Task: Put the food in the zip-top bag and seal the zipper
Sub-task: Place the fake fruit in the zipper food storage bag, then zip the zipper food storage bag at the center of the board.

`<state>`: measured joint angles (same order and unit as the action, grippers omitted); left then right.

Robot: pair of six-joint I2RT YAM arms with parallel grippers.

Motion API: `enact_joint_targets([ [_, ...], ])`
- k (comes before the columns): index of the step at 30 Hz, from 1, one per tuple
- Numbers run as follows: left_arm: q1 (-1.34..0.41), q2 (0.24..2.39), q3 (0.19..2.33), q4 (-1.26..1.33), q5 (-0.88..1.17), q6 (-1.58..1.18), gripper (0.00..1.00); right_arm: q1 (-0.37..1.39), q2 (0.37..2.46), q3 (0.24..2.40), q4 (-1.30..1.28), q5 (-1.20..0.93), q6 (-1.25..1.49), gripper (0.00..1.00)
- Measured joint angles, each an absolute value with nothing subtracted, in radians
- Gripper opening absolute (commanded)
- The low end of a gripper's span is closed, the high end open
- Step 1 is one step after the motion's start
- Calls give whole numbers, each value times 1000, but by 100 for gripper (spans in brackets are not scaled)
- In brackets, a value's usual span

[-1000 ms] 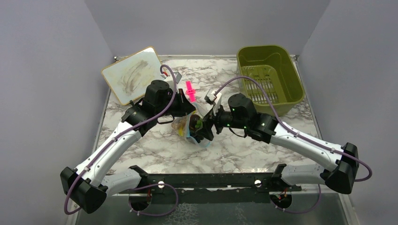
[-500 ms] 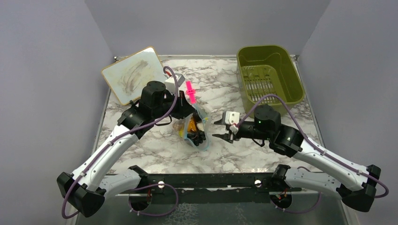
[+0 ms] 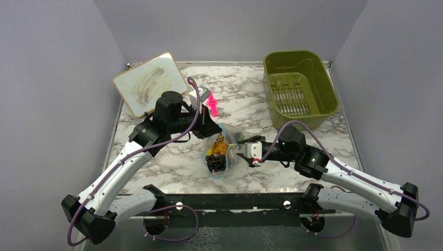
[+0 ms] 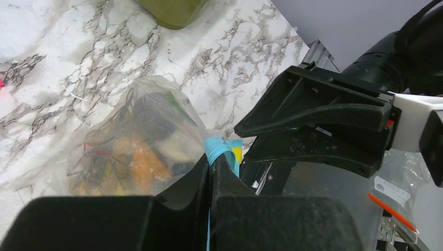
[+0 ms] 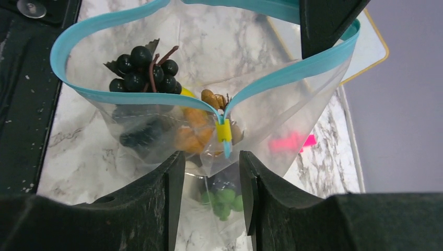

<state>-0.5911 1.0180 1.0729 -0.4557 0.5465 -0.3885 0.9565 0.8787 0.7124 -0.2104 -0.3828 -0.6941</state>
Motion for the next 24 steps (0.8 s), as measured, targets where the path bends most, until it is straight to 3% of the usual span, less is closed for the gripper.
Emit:
enact_joint_targets([
  [9, -591, 999, 1024, -427, 598, -391, 0, 957, 922, 630, -43, -368, -719, 43],
  [19, -591, 999, 1005, -395, 614, -404, 0, 957, 960, 570, 86, -381, -712, 28],
  [24, -591, 999, 998, -388, 617, -410, 0, 957, 961, 539, 138, -380, -704, 30],
])
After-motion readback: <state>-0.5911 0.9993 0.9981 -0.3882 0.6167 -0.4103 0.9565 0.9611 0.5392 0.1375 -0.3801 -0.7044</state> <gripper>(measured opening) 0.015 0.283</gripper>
